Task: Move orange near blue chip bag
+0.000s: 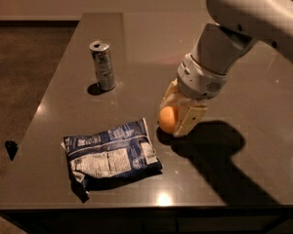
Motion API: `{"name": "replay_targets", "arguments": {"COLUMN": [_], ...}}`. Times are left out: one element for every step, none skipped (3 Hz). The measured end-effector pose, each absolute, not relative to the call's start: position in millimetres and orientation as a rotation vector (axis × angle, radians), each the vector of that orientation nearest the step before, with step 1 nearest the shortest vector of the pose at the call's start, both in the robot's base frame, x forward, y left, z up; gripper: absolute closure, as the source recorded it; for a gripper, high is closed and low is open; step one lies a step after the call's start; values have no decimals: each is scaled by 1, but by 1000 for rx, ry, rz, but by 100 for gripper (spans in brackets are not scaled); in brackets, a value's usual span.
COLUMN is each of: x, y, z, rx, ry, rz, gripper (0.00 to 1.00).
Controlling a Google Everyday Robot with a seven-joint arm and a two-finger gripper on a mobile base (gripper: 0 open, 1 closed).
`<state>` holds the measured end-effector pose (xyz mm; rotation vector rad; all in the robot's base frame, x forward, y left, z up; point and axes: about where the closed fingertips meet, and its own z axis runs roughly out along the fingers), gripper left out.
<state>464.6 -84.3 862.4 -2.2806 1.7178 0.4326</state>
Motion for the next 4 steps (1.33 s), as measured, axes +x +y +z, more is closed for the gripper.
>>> {"name": "replay_targets", "arguments": {"x": [458,459,460,460], "y": [-79,-78,-77,-77], "z": [861,862,862,862], "rx": [-2281,-2279,-2277,-2277], "ry": [1687,1685,1682,1682], "rz": [464,457,452,452], "gripper": [35,12,0,0]}}
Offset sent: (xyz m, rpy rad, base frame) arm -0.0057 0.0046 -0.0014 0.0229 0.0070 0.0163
